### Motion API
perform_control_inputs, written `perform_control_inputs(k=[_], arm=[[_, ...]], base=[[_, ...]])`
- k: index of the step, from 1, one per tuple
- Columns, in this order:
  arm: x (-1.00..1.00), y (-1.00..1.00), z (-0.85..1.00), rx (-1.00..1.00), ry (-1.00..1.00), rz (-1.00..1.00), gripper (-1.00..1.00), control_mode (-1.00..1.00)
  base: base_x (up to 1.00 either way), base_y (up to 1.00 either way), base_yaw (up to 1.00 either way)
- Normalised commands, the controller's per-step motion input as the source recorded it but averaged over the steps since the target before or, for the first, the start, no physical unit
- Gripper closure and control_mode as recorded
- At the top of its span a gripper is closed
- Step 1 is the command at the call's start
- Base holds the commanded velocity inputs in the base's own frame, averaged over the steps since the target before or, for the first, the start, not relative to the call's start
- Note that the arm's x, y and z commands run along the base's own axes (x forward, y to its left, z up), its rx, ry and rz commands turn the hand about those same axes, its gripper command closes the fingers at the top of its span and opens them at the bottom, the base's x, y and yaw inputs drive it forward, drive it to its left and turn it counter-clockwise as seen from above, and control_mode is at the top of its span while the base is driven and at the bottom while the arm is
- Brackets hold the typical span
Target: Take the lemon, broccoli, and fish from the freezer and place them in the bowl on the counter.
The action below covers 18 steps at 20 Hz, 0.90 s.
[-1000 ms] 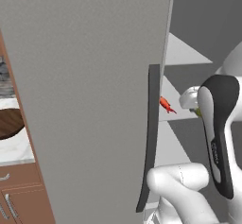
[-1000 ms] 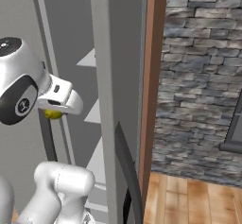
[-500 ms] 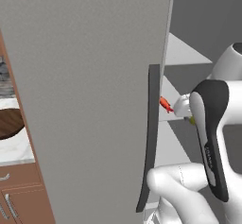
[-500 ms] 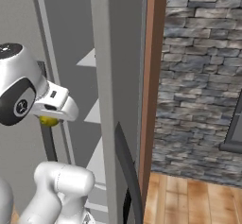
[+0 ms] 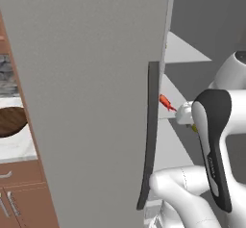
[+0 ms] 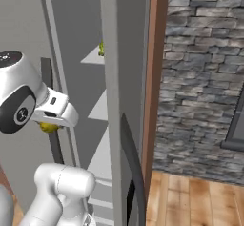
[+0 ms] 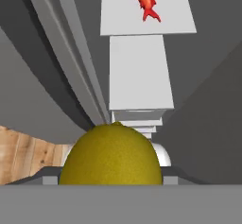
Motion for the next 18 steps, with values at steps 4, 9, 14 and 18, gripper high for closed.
perform_control_inputs(k=[4,9,14,18], arm=[[0.00,0.00,0.00,0.00,0.00,0.00,1.00,1.00],[0.00,0.00,0.00,0.00,0.00,0.00,1.00,1.00],[0.00,0.00,0.00,0.00,0.00,0.00,1.00,1.00],[0.00,0.00,0.00,0.00,0.00,0.00,1.00,1.00]], base=[[-0.91,0.47,0.00],[-0.35,1.00,0.00],[0.02,1.00,0.00],[0.04,1.00,0.00]])
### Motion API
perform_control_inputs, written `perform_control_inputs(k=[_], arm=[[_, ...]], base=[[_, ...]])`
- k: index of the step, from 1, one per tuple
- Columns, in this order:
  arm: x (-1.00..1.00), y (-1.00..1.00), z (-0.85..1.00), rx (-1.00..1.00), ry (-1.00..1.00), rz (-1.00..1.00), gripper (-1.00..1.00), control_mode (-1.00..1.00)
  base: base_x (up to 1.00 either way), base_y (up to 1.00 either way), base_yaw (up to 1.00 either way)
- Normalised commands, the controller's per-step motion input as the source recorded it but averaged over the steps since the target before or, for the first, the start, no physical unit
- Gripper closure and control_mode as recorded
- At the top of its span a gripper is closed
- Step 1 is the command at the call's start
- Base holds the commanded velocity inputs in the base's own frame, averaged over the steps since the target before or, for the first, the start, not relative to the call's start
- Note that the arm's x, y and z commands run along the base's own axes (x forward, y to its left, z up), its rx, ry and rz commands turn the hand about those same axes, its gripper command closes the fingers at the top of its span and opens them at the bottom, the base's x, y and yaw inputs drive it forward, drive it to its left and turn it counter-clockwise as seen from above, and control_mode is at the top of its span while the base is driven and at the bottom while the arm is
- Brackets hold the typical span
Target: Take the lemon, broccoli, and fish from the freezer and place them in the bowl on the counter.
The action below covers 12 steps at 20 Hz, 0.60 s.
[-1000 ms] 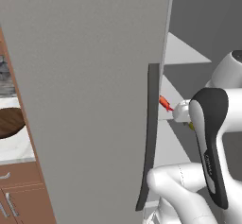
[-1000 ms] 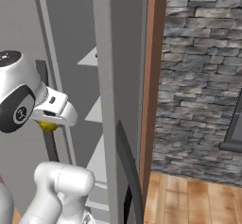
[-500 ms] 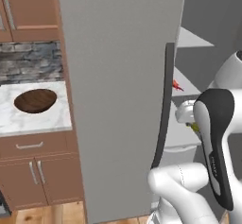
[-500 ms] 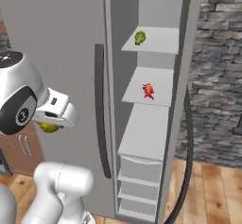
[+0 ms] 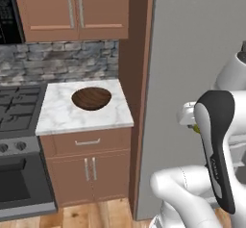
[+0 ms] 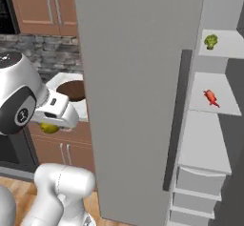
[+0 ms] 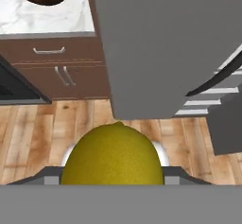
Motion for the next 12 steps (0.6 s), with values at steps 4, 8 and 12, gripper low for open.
perform_control_inputs(k=[4,8,12], arm=[[0.00,0.00,0.00,0.00,0.00,0.00,1.00,1.00],[0.00,0.00,0.00,0.00,0.00,0.00,1.00,1.00],[0.00,0.00,0.00,0.00,0.00,0.00,1.00,1.00]], base=[[0.30,1.00,-0.02],[0.54,0.76,-0.01],[0.84,0.03,-0.04]])
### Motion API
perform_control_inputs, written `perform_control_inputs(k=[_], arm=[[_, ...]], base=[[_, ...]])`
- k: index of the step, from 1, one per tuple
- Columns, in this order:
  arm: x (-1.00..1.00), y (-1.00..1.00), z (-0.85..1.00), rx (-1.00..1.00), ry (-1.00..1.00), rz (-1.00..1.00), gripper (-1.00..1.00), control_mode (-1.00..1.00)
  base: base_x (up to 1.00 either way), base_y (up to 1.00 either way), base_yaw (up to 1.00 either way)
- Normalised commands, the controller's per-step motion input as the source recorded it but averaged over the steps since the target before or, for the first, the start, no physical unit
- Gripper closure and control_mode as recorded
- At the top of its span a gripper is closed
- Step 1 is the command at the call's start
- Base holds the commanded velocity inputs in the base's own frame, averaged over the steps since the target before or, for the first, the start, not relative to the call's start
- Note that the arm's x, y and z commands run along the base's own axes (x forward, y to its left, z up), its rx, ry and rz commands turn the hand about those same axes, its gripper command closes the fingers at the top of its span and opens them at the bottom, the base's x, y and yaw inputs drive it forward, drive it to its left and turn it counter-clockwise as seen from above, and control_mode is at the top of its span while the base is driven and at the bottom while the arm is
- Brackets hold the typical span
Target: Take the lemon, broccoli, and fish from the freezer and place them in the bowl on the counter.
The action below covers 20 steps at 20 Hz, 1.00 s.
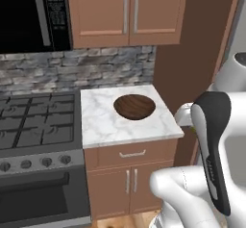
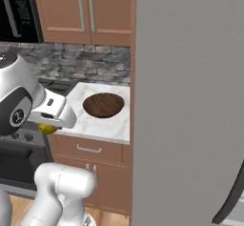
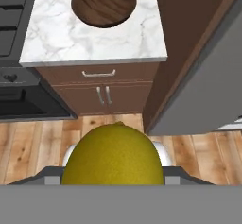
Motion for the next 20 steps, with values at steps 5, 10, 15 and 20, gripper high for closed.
perform_control_inputs(k=[5,10,15,20], arm=[[0.00,0.00,0.00,0.00,0.00,0.00,1.00,1.00],[0.00,0.00,0.00,0.00,0.00,0.00,1.00,1.00],[0.00,0.00,0.00,0.00,0.00,0.00,1.00,1.00],[0.00,0.00,0.00,0.00,0.00,0.00,1.00,1.00]], base=[[0.68,-0.04,-0.01],[0.47,0.00,-0.04],[0.39,0.31,-0.01],[0.27,0.53,0.00]])
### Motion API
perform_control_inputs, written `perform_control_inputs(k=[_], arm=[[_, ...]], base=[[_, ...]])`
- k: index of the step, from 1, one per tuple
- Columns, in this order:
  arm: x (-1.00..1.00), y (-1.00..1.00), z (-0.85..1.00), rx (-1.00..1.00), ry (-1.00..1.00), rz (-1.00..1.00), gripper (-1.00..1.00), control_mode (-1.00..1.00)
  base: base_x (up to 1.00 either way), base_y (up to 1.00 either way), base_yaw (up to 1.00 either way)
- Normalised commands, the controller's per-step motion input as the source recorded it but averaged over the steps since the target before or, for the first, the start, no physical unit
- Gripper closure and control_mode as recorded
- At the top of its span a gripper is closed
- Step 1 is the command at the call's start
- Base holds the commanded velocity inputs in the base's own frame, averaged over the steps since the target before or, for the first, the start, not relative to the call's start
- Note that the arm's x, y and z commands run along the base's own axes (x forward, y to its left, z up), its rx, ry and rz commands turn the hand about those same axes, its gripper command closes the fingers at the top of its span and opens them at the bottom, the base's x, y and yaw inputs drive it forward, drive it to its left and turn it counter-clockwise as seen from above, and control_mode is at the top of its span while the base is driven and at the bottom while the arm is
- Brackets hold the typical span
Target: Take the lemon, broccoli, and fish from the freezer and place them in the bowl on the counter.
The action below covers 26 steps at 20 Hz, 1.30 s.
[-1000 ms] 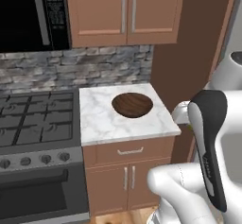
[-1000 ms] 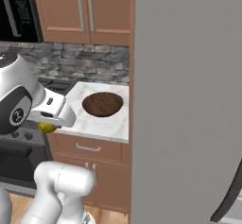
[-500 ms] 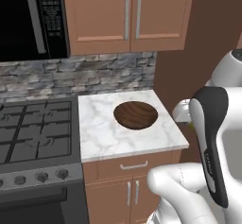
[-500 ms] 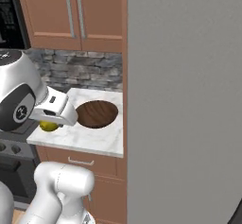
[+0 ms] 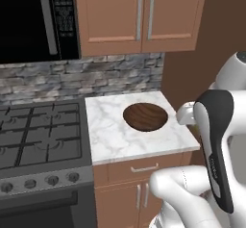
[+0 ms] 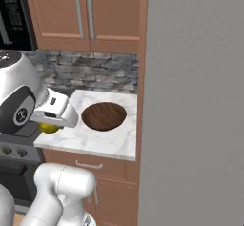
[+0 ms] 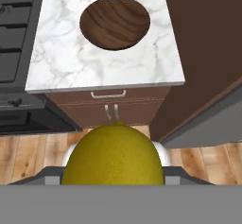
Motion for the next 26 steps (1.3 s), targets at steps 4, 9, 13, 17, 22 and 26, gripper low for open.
perform_control_inputs(k=[4,9,13,17,22,26], arm=[[0.00,0.00,0.00,0.00,0.00,0.00,1.00,1.00],[0.00,0.00,0.00,0.00,0.00,0.00,1.00,1.00],[0.00,0.00,0.00,0.00,0.00,0.00,1.00,1.00],[0.12,0.00,-0.06,0.00,0.02,0.00,1.00,-1.00],[0.58,0.02,-0.59,0.00,0.13,0.00,1.00,-1.00],[0.65,0.08,-0.82,-0.03,0.14,0.00,1.00,-1.00]], base=[[0.35,0.23,0.00],[0.60,0.00,0.00],[0.60,0.00,0.00],[0.39,0.00,0.00],[0.00,0.00,0.00],[0.00,0.00,0.00]])
